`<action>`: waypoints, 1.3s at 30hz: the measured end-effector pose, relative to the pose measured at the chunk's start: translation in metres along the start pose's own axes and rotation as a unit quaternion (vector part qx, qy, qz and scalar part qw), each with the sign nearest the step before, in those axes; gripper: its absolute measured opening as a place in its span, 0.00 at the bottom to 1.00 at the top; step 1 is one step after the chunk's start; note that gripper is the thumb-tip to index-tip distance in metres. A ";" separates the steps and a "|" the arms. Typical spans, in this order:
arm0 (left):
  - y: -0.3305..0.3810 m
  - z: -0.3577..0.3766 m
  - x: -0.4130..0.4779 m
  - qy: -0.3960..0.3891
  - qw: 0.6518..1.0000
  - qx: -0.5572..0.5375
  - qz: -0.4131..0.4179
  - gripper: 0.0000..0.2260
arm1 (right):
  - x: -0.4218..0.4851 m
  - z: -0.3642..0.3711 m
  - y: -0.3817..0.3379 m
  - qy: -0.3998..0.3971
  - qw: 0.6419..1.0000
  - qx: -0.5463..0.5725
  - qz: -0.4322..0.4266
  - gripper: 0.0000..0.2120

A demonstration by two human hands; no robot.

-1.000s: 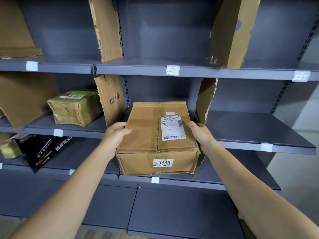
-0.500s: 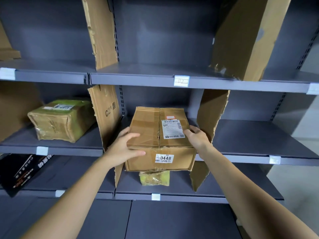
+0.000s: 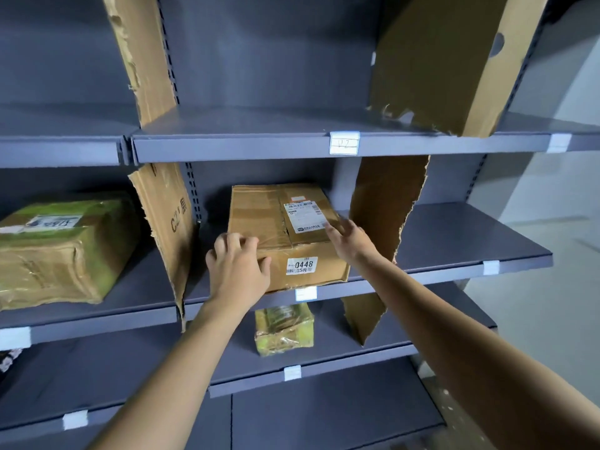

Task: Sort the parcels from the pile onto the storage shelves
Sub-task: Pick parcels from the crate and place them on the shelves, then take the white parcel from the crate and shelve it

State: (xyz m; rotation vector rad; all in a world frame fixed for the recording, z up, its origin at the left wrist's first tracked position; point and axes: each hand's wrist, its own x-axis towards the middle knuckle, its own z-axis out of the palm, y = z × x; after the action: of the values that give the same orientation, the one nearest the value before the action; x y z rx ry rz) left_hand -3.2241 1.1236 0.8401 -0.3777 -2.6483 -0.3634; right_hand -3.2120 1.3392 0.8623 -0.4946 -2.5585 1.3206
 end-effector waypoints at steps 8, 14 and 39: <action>0.034 0.014 -0.010 0.060 0.993 -0.028 0.097 0.15 | -0.033 0.000 0.008 0.059 0.997 -0.022 0.032 0.29; 0.097 0.006 -0.045 0.042 0.974 -0.125 0.183 0.14 | -0.086 -0.034 0.029 0.072 0.996 -0.012 0.043 0.26; 0.589 0.012 -0.417 -0.417 0.766 -0.358 0.333 0.14 | -0.498 -0.394 0.377 0.342 0.877 0.108 0.320 0.21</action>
State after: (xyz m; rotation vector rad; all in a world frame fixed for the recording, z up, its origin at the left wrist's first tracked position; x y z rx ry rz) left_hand -2.6800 1.5890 0.7523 -2.0743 -2.7268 -1.1668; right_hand -2.5456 1.6410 0.7591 -1.5325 -1.6808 1.2543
